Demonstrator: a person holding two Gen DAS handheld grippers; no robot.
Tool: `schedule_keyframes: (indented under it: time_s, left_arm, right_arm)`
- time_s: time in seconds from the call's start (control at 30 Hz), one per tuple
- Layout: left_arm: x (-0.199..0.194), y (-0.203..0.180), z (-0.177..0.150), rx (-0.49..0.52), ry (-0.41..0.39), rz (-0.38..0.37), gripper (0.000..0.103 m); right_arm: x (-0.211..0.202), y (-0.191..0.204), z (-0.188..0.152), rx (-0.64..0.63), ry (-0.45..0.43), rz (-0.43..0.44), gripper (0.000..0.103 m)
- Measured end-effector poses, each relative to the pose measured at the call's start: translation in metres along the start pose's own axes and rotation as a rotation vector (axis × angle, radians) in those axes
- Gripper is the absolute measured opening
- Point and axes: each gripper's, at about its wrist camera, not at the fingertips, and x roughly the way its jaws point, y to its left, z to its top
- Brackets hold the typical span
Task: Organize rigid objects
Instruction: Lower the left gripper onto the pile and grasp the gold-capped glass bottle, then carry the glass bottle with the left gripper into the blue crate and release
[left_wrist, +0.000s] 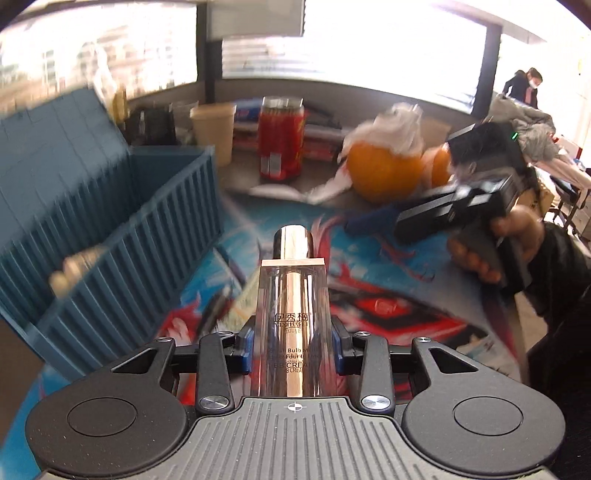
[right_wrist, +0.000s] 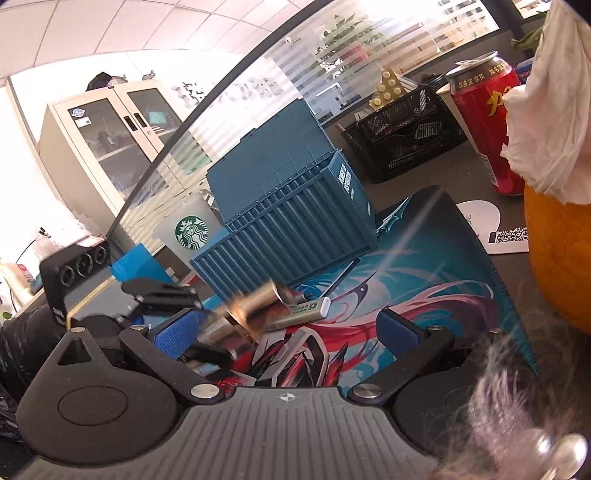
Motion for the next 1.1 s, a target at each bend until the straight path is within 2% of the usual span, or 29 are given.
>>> schedule_keyframes:
  time_s: [0.13,0.33,0.43,0.57,0.77,1.1]
  left_arm:
    - [-0.019,0.005,0.018,0.045,-0.035,0.029,0.035]
    - [-0.049,0.032,0.05,0.118,-0.096,0.11,0.035]
    - [-0.054,0.05,0.066,0.164,-0.086,0.143,0.035]
    - [-0.048,0.082,0.082,0.198,-0.032,0.154,0.035]
    - [-0.016,0.117,0.084,0.181,0.063,0.082,0.035]
    - [0.033,0.134,0.067,0.137,0.177,-0.008,0.035]
  right_arm:
    - [0.001,0.001,0.0,-0.001,0.012,0.009,0.103]
    - [0.001,0.0,-0.001,0.005,0.025,0.024,0.103]
    - [0.001,-0.001,-0.001,0.013,0.027,0.029,0.103]
    - [0.001,-0.001,-0.001,0.018,0.03,0.032,0.103]
    - [0.002,-0.002,-0.002,0.024,0.034,0.029,0.103]
    - [0.003,-0.001,-0.002,0.027,0.039,0.015,0.103]
